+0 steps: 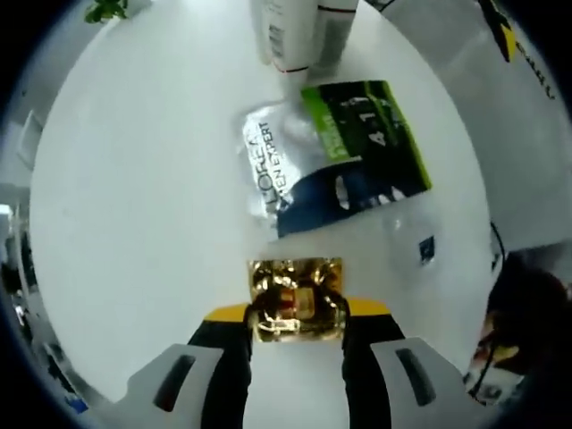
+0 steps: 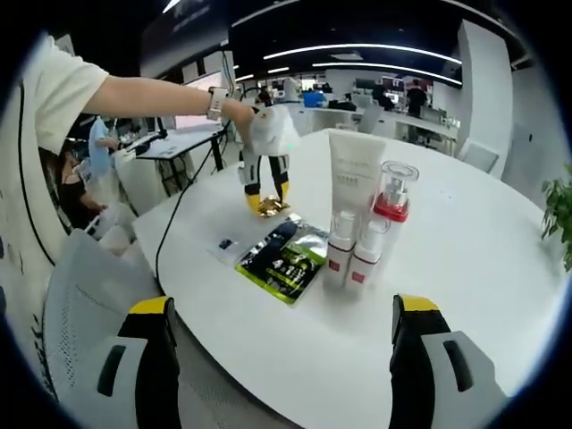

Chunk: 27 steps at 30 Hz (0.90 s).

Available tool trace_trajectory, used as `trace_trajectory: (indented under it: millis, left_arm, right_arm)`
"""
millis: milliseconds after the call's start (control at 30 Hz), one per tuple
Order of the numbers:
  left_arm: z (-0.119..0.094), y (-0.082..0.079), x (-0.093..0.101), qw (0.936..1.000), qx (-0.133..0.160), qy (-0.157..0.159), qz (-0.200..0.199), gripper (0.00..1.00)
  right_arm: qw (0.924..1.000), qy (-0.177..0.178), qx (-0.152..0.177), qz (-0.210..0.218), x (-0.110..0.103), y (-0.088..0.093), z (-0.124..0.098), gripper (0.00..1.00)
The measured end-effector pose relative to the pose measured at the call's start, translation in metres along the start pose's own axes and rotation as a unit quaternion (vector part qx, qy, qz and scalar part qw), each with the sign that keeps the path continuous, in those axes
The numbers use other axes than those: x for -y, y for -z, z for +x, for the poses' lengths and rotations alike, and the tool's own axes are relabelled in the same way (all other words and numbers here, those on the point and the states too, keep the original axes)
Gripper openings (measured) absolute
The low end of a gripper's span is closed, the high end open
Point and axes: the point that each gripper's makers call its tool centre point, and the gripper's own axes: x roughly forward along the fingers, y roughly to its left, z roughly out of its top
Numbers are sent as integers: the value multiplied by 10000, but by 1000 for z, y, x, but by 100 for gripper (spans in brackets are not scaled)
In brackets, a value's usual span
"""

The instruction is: Arrange the skincare products in the storage area until every visible bottle or jar stands upright without overlapping.

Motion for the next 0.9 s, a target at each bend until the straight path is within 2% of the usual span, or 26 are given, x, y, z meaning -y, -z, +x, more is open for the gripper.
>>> trace_trajectory:
  millis: [433,600,767,900]
  left_arm:
    - [5,1,25,9976,147,50,-678,38]
    - [5,4,27,9978,21,-27,-657,38]
    - [6,-4,31,9967,167,3,-800,38]
    - [8,-7,33,9963,135,21,-852,38]
  right_arm:
    - [10000,-36,24,-65,-5,-1,-1,100]
    - [9999,-77,-6,-111,-8,2,-3,100]
    - [9998,-106,-32,-140,-9,3,-3,100]
    - [9999,-93,15,-126,-9,1,-4,100]
